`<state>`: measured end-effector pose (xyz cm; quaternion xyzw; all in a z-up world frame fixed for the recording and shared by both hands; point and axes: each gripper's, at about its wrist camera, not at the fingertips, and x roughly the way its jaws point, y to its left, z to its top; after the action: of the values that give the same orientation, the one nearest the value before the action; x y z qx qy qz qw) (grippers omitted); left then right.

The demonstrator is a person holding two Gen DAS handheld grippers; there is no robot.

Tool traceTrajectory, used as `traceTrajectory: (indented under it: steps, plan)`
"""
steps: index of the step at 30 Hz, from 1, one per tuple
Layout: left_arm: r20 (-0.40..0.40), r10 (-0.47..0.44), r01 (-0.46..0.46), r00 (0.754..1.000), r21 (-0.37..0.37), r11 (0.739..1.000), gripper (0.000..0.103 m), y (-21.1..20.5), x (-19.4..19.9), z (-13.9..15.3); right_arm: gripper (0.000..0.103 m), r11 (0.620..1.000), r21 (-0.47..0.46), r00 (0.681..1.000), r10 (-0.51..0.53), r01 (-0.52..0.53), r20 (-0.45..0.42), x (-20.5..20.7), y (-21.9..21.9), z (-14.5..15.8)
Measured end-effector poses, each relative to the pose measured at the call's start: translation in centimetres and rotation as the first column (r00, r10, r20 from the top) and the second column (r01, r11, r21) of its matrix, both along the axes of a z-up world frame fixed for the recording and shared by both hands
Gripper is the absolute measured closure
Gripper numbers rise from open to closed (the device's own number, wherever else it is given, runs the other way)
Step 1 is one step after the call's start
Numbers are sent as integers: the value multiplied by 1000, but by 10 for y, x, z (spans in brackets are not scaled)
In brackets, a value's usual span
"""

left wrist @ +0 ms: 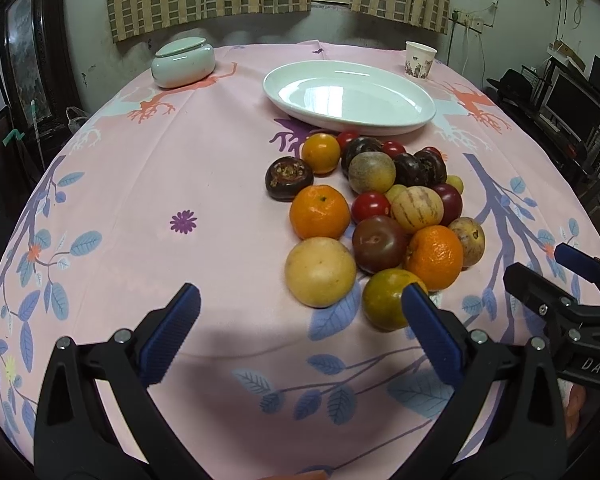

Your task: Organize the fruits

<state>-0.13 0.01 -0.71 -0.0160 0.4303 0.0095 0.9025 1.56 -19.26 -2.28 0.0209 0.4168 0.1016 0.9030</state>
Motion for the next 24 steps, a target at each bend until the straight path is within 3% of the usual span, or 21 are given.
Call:
traceTrajectory:
  steps: [24]
  plan:
    - [-8, -15, 15, 1000, -4, 1000, 2, -4, 0, -2, 1, 1000, -5, 1000, -8, 8, -1, 0, -1, -2]
